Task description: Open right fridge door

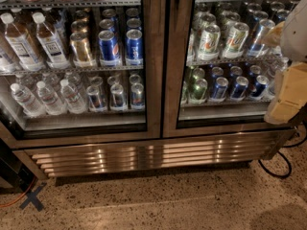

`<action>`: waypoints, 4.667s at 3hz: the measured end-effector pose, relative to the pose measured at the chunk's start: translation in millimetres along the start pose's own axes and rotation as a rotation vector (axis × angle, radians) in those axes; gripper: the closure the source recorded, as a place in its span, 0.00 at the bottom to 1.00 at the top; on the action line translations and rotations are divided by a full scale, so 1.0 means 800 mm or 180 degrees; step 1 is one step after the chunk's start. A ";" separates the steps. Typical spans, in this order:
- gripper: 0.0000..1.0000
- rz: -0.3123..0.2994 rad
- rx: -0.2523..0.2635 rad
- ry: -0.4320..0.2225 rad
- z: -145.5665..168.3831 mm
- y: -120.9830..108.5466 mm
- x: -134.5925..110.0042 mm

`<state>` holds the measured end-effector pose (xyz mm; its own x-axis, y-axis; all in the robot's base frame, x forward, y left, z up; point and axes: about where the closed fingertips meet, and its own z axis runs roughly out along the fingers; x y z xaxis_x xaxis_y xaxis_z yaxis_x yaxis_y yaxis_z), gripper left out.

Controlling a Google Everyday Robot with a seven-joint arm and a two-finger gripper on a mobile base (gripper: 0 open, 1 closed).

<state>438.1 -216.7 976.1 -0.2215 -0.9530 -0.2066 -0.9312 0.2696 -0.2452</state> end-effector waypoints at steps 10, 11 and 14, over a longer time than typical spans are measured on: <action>0.00 0.0054 0.0462 -0.2025 0.004 -0.103 -0.101; 0.00 -0.0116 0.0406 -0.2361 0.011 -0.116 -0.130; 0.00 -0.0237 0.0584 -0.2831 0.016 -0.151 -0.171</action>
Offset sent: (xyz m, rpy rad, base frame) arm 0.0152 -0.0042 0.0052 0.0791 -0.0250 -0.0327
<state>584.5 -116.7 1021.8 0.2132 -0.5313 -0.8199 -0.8567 0.3018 -0.4183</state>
